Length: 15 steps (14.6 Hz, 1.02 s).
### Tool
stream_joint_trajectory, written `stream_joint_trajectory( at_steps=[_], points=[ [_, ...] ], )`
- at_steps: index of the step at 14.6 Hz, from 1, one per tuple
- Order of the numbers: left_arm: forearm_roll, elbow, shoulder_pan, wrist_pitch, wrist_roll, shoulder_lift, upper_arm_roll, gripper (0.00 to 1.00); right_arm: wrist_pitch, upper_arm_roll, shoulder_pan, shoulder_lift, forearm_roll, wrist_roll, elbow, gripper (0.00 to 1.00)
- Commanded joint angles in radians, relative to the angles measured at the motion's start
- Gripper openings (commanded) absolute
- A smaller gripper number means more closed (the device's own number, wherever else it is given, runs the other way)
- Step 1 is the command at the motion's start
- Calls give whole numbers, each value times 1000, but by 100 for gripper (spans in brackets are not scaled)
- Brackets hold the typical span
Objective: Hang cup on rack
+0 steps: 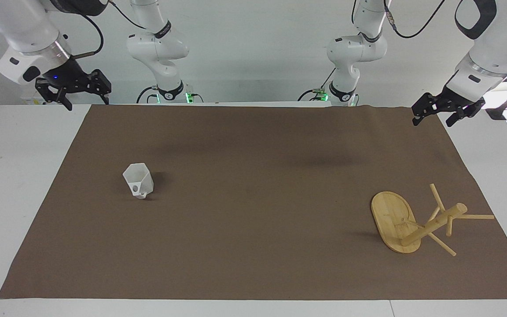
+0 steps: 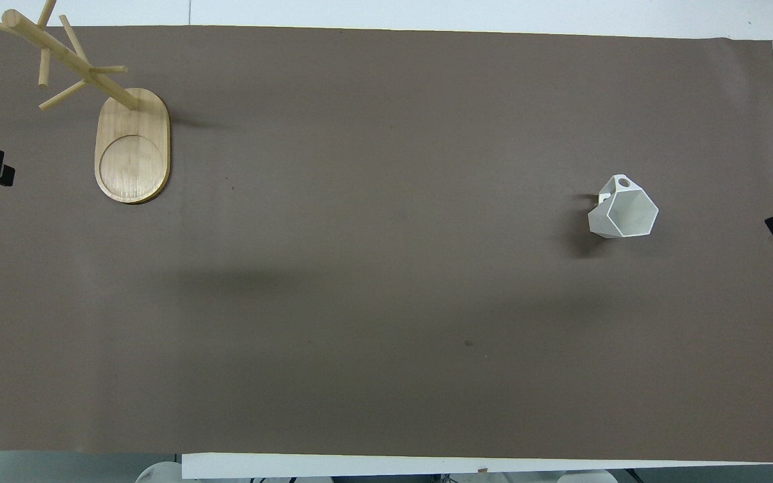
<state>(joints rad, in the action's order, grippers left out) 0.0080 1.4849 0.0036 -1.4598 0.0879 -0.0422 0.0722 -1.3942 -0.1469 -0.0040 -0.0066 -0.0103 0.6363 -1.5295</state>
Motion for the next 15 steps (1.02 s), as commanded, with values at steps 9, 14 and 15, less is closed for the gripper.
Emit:
stream_joint_trajectory(
  at_steps=[9, 14, 15],
  points=[
    [23, 32, -2, -11, -7, 27, 3, 100, -121, -3, -410, 339, 555, 1122, -35, 100],
    [23, 32, -2, -11, -7, 27, 3, 100, -33, 9, -490, 523, 795, 1451, -26, 100],
    [23, 32, -2, -11, -7, 27, 3, 100, 7, 9, -501, 565, 843, 1515, -27, 100]
  ],
)
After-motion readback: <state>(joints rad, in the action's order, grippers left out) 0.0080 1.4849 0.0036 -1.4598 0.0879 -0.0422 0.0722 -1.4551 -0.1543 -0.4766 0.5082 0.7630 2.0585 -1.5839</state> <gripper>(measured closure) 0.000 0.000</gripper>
